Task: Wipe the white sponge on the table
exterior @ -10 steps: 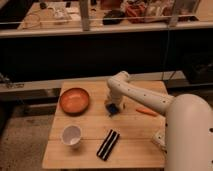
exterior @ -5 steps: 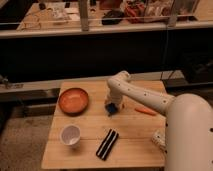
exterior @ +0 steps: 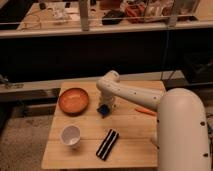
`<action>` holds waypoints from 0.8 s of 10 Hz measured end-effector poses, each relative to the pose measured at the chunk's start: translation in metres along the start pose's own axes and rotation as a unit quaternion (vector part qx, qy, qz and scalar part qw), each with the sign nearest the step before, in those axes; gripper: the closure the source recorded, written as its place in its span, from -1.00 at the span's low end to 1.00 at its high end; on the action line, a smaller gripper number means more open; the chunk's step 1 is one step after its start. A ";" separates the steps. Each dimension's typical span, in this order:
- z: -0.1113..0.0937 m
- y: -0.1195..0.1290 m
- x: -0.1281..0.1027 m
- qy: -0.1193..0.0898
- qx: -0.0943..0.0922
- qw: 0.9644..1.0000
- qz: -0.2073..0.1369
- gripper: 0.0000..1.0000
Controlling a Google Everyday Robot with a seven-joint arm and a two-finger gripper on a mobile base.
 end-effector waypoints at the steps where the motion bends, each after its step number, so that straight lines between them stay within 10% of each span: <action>1: -0.003 -0.003 -0.008 0.004 -0.037 0.999 -0.012 0.06; 4: -0.006 0.002 -0.022 -0.004 -0.073 0.997 -0.033 0.06; 8: -0.011 0.037 -0.041 -0.037 0.022 0.999 -0.019 0.06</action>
